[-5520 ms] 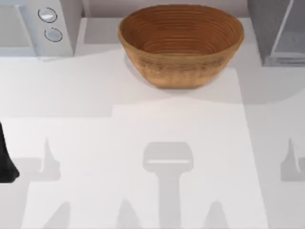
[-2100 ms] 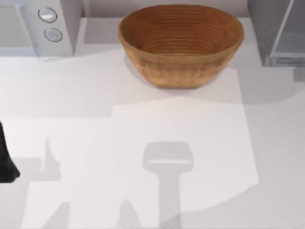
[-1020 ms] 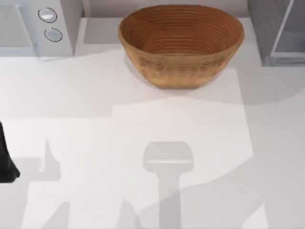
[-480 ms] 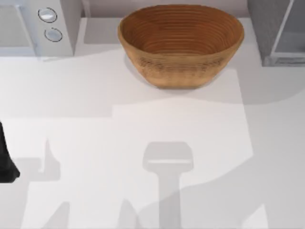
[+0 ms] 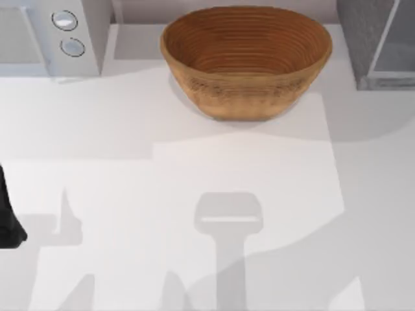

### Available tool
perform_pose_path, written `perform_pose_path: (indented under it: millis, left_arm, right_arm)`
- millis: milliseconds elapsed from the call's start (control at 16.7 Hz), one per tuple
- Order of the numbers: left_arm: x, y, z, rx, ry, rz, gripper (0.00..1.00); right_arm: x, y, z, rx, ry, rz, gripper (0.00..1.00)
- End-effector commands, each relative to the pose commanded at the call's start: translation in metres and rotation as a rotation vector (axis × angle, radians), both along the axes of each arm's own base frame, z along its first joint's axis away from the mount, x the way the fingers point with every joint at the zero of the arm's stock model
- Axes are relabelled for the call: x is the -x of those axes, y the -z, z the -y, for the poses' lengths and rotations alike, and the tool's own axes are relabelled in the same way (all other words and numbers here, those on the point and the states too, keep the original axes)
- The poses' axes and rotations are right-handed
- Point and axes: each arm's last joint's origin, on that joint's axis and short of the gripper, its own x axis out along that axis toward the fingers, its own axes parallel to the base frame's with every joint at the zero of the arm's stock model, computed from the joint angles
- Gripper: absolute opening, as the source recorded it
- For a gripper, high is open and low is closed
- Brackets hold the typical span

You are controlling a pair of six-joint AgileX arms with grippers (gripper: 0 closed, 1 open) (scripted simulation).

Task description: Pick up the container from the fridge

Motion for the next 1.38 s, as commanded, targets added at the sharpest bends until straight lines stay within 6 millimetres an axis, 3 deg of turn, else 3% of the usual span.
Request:
perform_pose_path:
  millis: [240, 660, 1020, 1200, 1380]
  left_arm:
    - [0.000, 0.000, 0.000, 0.000, 0.000, 0.000, 1.00]
    - [0.000, 0.000, 0.000, 0.000, 0.000, 0.000, 1.00]
    - [0.000, 0.000, 0.000, 0.000, 0.000, 0.000, 1.00]
    - [0.000, 0.000, 0.000, 0.000, 0.000, 0.000, 1.00]
    - [0.000, 0.000, 0.000, 0.000, 0.000, 0.000, 1.00]
  right_arm:
    - [0.000, -0.002, 0.001, 0.000, 0.003, 0.002, 0.00]
    - [0.000, -0.048, 0.001, -0.001, 0.003, 0.000, 0.00]
    - [0.004, -0.050, 0.000, -0.002, -0.004, 0.002, 0.00]
    - [0.025, -0.055, -0.001, 0.001, -0.013, 0.013, 0.00]
    - [0.064, -0.047, 0.000, -0.007, -0.006, -0.015, 0.00]
